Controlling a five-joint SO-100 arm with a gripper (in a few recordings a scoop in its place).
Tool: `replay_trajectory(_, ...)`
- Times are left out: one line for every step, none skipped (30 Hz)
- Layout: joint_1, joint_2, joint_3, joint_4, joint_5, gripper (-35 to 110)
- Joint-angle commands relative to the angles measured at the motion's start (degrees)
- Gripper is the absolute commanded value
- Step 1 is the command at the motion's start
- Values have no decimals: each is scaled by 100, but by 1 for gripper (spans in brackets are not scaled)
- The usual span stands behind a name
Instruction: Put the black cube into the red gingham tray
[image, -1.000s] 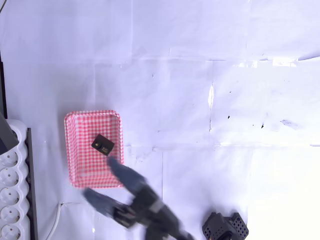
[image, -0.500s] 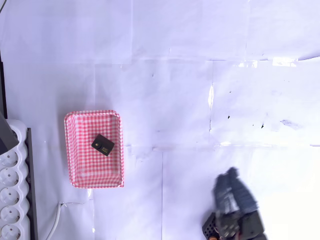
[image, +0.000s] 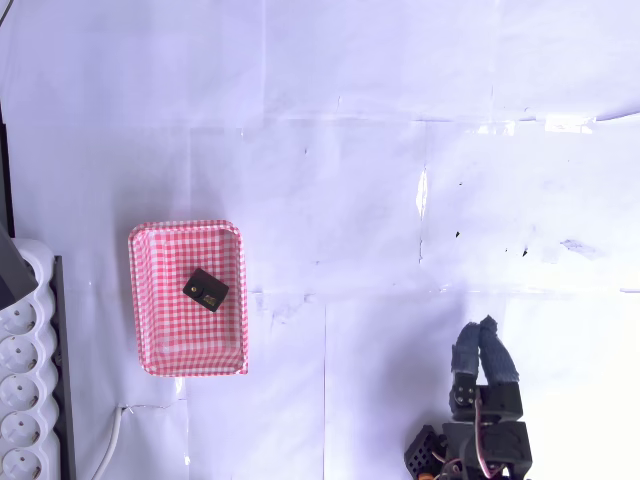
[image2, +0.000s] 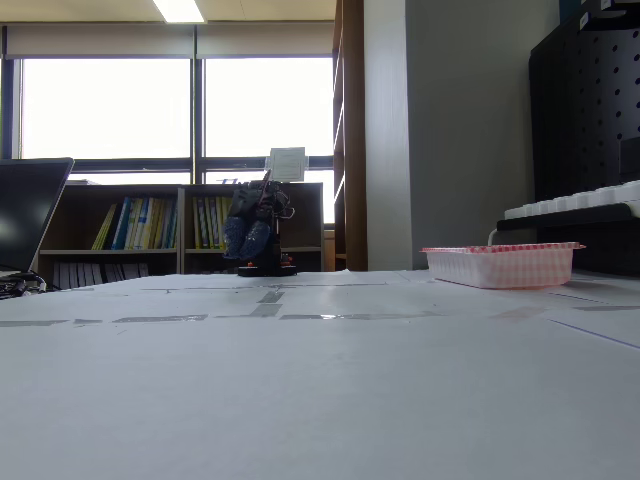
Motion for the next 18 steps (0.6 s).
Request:
replay_trajectory(-105, -308, 70, 747, 105, 0)
replay_trajectory(-114, -308, 70, 905, 88, 0)
replay_trajectory(-114, -308, 70, 1072, 88, 0)
replay_trajectory(-114, -308, 70, 1248, 105, 0)
replay_trajectory(-114, -316, 70, 1485, 167, 0)
replay_trajectory(-105, -316, 70, 1811, 387, 0)
replay_trajectory(-97, -316, 70, 2127, 756, 0)
replay_trajectory(-88, -325, 70, 2215, 334, 0)
replay_trajectory(-79, -325, 70, 2232, 158, 0)
replay_trajectory(-79, -325, 70, 2232, 193, 0)
replay_trajectory(-79, -325, 70, 2232, 176, 0)
replay_trajectory(-79, -325, 70, 2232, 176, 0)
replay_trajectory(-79, -325, 70, 2232, 141, 0)
replay_trajectory(-88, -325, 70, 2232, 123, 0)
replay_trajectory(-88, -325, 70, 2232, 123, 0)
replay_trajectory(-97, -325, 70, 2232, 123, 0)
replay_trajectory(-97, -325, 70, 2232, 123, 0)
replay_trajectory(-97, -325, 70, 2232, 123, 0)
